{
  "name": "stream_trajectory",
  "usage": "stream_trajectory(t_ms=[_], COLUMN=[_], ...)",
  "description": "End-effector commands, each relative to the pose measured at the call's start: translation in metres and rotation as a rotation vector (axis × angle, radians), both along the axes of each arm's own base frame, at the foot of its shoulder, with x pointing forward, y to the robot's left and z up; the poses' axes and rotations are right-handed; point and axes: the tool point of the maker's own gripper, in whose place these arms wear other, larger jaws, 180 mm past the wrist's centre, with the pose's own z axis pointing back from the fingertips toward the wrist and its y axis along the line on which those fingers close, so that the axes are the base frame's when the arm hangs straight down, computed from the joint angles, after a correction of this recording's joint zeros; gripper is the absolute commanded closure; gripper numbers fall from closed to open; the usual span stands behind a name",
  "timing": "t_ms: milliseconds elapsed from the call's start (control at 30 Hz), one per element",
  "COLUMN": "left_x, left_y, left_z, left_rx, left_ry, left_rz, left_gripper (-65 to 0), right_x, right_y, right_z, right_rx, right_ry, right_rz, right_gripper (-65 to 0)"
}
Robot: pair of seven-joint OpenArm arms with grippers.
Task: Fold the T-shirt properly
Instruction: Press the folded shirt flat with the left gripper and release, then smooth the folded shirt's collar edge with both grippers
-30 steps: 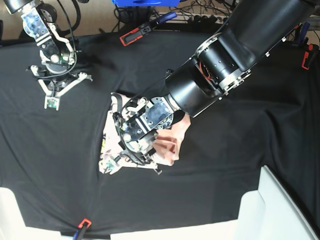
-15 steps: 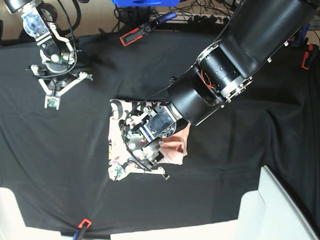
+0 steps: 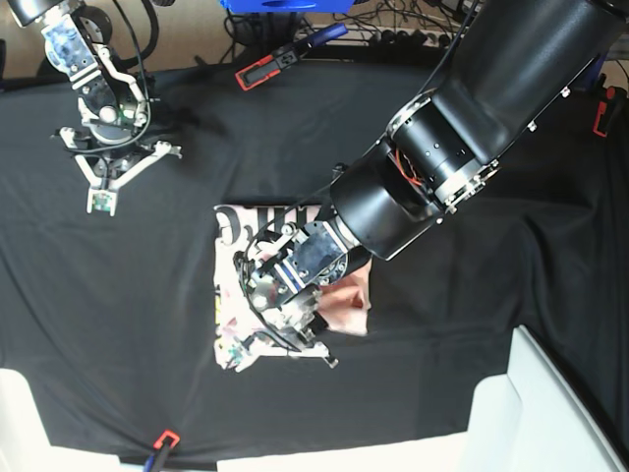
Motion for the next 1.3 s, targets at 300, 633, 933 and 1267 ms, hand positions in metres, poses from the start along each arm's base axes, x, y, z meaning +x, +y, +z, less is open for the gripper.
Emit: stream_trajectory(t_ms=[300,633,933,1267], left_x=[0.034,0.049,0.002,-0.086], left_y=[-0.008,-0.034,0.026,0.090], left_z=[0.045,0.135,0.107,0.053], left_rx=[-0.037,-0.310,-0.484,-0.483], left_ry=[-0.144,-0.197,-0.040,0.056], left_rz=[0.035,0.143,0.407,0.439], left_gripper=[-33.3,-32.9,0.0,0.0], right_x=[0.010,0.003,0.014,0.030], right_y=[-0.006,-0.012,0.005,0.066], right_z=[0.009,0.000,0.018,0.027], right_rx=[-0.027,-0.044,-0.003,0.142], right_ry=[-0.044,-0.011,-0.071,-0.063], right_rz=[0.005,-0.002,0.024,0.320], right_gripper=[0.0,0.0,0.0,0.0])
